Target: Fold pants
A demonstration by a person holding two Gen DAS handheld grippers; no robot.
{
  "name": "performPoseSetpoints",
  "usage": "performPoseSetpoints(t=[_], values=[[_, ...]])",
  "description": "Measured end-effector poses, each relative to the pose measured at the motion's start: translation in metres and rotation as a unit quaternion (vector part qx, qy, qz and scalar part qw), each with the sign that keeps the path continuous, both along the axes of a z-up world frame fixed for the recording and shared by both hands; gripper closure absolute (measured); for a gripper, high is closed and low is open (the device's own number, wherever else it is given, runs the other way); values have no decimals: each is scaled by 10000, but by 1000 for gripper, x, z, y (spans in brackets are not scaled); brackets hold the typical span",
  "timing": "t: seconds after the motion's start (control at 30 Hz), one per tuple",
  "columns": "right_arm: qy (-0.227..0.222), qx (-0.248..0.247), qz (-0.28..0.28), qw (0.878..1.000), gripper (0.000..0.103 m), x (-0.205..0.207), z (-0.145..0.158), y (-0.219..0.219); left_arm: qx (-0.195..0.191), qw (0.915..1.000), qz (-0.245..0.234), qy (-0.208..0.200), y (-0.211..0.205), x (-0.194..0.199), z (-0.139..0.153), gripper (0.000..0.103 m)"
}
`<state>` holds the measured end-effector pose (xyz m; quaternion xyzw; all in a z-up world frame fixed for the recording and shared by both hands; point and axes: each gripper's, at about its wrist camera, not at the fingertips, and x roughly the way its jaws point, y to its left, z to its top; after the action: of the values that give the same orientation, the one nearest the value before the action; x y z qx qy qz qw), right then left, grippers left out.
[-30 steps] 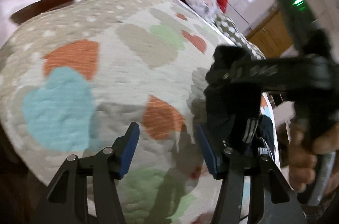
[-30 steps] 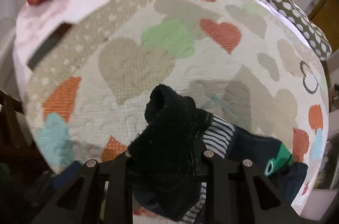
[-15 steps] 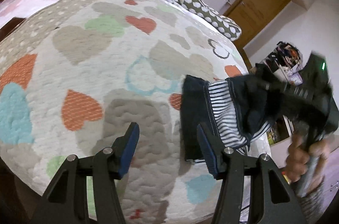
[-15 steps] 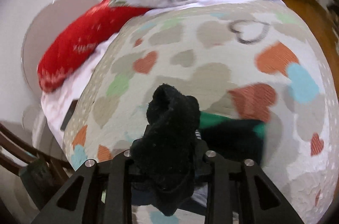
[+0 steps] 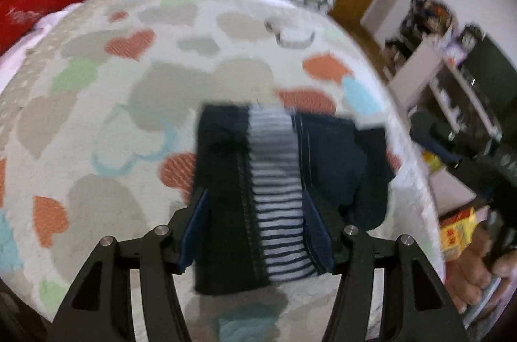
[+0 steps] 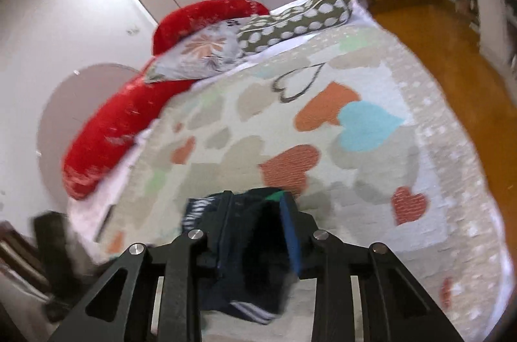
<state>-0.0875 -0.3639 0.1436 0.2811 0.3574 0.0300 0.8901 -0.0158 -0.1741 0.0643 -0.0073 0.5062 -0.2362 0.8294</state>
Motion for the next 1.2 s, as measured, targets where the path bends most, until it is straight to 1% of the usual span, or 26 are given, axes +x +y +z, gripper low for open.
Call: performPoseSetpoints(t=[0.07, 0.13, 0.2, 0.27, 0.33, 0.37, 0.4, 0.43, 0.47, 0.5, 0.57, 0.63, 0.7, 0.77, 0.8, 0.83, 0.87, 0.9, 0.93, 1.0, 1.03, 1.07, 1.1, 1.13, 1.17, 1.2], values=[[136, 46, -9, 9999, 71, 3, -13, 3, 299, 9994, 106, 115, -6, 4, -17, 45], [366, 191, 61, 9991, 71, 10, -36, 8, 380, 9988, 210, 236, -4, 10, -30, 42], [688, 379, 274, 9965, 71, 18, -62, 14, 275, 9984, 285, 402, 4, 17, -32, 42], [817, 434, 260, 9954, 71, 21, -76, 16, 31, 9978, 340, 566, 16, 21, -24, 43], [592, 796, 212, 9948, 68, 15, -74, 7, -355, 9971, 366, 564, 31, 24, -8, 43], [421, 1036, 196, 9935, 64, 10, -70, -1, -449, 9969, 393, 521, 36, 25, -2, 43], [281, 1103, 120, 9934, 54, 4, -65, -7, -528, 9967, 413, 456, 40, 28, 4, 43], [163, 1045, -6, 9944, 51, -2, -60, -12, -582, 9967, 396, 394, 41, 31, 10, 43], [49, 913, -145, 9957, 52, -8, -53, -16, -598, 9969, 384, 339, 41, 33, 13, 43], [-47, 949, -139, 9954, 52, -10, -49, -19, -580, 9970, 400, 309, 39, 34, 13, 43], [-209, 1353, 101, 9905, 52, -8, -43, -18, -567, 9969, 411, 354, 34, 32, 8, 43], [-233, 1626, 418, 9855, 52, 1, -39, -10, -585, 9967, 351, 443, 31, 23, -2, 43], [-61, 1890, 847, 9783, 52, 22, -40, 7, -543, 9963, 396, 538, 31, 11, -18, 43], [225, 2109, 1138, 9706, 52, 44, -51, 18, -374, 9962, 288, 734, 25, 2, -39, 43], [530, 2044, 1225, 9697, 52, 64, -62, 28, -209, 9979, 253, 565, 21, -4, -42, 43], [788, 1864, 1159, 9724, 53, 77, -70, 33, -109, 9989, 190, 406, 18, -7, -41, 42], [1144, 1560, 908, 9769, 54, 92, -83, 36, 24, 9996, 81, 281, 13, -11, -37, 42], [1226, 1462, 765, 9786, 55, 99, -88, 35, 39, 9997, -23, 260, 11, -12, -31, 42], [1163, 1372, 587, 9819, 56, 105, -92, 33, -40, 9996, -79, 276, 11, -13, -26, 42], [850, 1418, 303, 9858, 54, 96, -80, 23, -376, 9988, -178, 258, 20, -12, -11, 42], [629, 1479, 246, 9867, 50, 87, -72, 18, -452, 9986, -188, 204, 23, -9, -6, 42], [354, 1487, 199, 9881, 45, 73, -61, 10, -522, 9985, -161, 96, 29, -6, 1, 39], [250, 1433, 161, 9892, 36, 64, -56, 5, -588, 9982, -92, -3, 36, 0, 5, 36], [152, 1274, 64, 9917, 31, 49, -48, -3, -633, 9980, -18, -49, 39, 5, 6, 29], [107, 1159, 5, 9932, 30, 38, -45, -6, -680, 9976, 118, -45, 45, 13, 6, 26], [57, 1043, -17, 9945, 28, 22, -43, -13, -808, 9965, 200, 51, 50, 22, 4, 26]])
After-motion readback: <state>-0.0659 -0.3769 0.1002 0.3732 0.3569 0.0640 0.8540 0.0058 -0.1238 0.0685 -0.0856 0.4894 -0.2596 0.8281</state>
